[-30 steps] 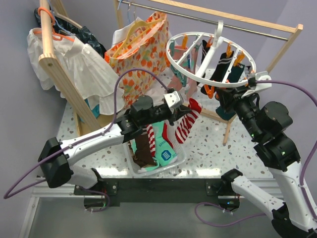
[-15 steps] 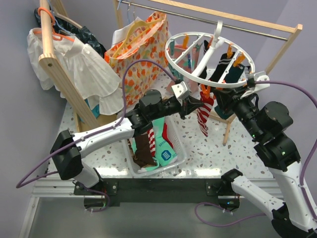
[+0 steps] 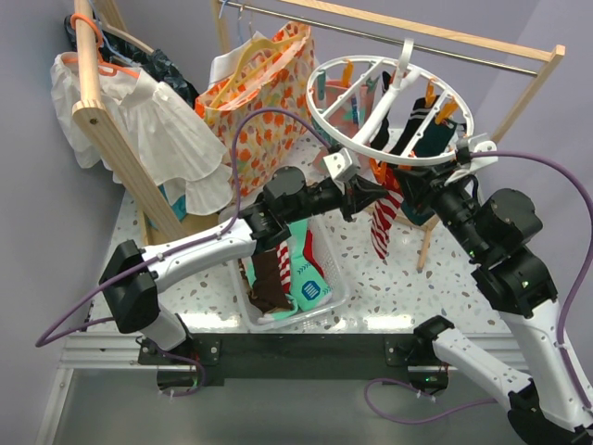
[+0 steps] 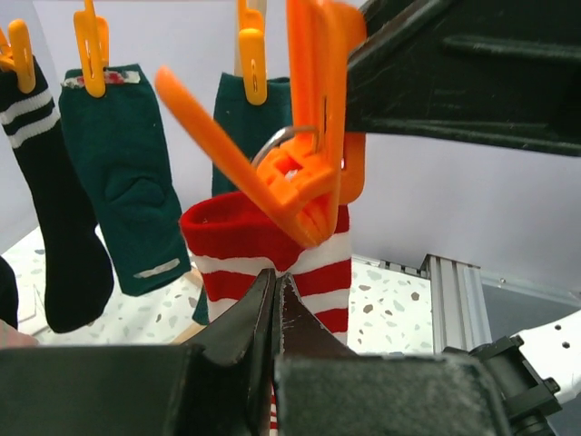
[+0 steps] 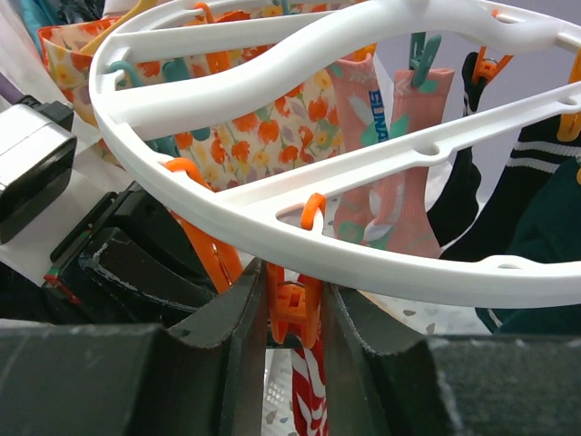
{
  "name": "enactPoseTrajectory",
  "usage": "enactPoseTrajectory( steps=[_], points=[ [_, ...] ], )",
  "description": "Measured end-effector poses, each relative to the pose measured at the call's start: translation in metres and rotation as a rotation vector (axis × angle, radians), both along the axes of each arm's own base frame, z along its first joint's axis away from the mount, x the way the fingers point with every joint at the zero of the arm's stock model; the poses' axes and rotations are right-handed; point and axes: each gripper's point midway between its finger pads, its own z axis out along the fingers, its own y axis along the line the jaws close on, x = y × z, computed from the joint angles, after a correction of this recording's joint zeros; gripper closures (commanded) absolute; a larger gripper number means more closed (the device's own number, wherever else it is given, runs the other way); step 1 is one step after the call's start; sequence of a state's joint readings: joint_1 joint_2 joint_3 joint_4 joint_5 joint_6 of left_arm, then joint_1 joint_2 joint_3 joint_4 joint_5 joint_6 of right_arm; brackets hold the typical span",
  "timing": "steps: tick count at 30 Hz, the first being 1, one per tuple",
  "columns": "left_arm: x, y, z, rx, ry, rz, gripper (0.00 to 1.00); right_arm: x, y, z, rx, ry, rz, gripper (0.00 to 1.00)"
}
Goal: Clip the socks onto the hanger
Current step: Clamp the sock onto the hanger.
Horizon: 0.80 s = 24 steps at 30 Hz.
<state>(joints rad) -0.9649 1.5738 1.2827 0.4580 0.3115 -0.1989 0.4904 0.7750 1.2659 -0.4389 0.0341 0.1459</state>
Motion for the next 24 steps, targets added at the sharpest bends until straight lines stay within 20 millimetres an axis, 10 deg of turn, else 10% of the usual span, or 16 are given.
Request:
enactPoseTrajectory(
  steps=[24],
  points=[
    [-0.007,-0.001,0.017,-0.053,-0.016,-0.037,1.0,0.002,0.001,-0.003,-0.01,0.001,0.004,0.91]
  ],
)
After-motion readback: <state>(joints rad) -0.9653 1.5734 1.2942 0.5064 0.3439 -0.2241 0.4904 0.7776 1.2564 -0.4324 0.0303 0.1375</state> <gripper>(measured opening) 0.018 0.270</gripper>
